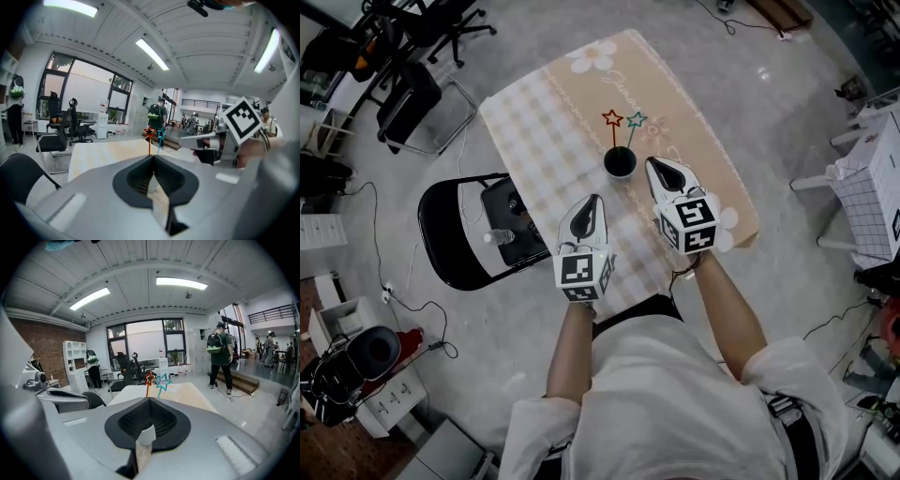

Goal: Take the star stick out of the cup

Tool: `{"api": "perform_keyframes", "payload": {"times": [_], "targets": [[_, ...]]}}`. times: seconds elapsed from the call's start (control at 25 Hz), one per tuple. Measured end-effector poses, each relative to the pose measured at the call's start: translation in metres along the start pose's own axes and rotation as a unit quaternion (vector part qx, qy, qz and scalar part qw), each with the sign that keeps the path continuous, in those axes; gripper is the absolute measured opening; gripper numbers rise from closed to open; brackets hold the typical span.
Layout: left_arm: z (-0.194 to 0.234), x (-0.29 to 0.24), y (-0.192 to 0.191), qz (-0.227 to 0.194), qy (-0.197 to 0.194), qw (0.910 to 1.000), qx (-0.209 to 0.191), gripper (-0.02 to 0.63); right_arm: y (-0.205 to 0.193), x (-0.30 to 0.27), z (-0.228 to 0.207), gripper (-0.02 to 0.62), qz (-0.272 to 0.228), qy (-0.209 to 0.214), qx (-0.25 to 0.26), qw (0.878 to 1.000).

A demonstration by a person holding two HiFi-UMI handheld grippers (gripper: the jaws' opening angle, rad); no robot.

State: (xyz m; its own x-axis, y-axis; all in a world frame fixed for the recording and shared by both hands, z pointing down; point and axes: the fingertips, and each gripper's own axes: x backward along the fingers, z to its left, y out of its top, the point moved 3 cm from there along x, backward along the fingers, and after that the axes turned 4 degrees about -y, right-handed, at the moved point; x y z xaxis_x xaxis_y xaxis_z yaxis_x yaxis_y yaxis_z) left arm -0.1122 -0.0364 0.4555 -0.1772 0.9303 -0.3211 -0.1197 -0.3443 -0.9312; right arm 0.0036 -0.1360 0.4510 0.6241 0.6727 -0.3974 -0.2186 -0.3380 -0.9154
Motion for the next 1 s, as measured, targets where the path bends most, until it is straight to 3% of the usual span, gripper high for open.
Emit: {"api": "perform_keyframes", "payload": {"times": [0.36,1.0], "targets": [[0.017,-0.01,-0.015,0.017,0.006,0.9997,0.016,0.002,-0.008,-0.044,-0.008,0.003,0.034,-0.003,-0.005,0.999],[0.046,-0.008,-0.018,0.028,0.047,0.9983,0.021,0.002,-0.023,-0.097,-0.013,0.103,0.081,0.027,-0.03,0.996]]}}
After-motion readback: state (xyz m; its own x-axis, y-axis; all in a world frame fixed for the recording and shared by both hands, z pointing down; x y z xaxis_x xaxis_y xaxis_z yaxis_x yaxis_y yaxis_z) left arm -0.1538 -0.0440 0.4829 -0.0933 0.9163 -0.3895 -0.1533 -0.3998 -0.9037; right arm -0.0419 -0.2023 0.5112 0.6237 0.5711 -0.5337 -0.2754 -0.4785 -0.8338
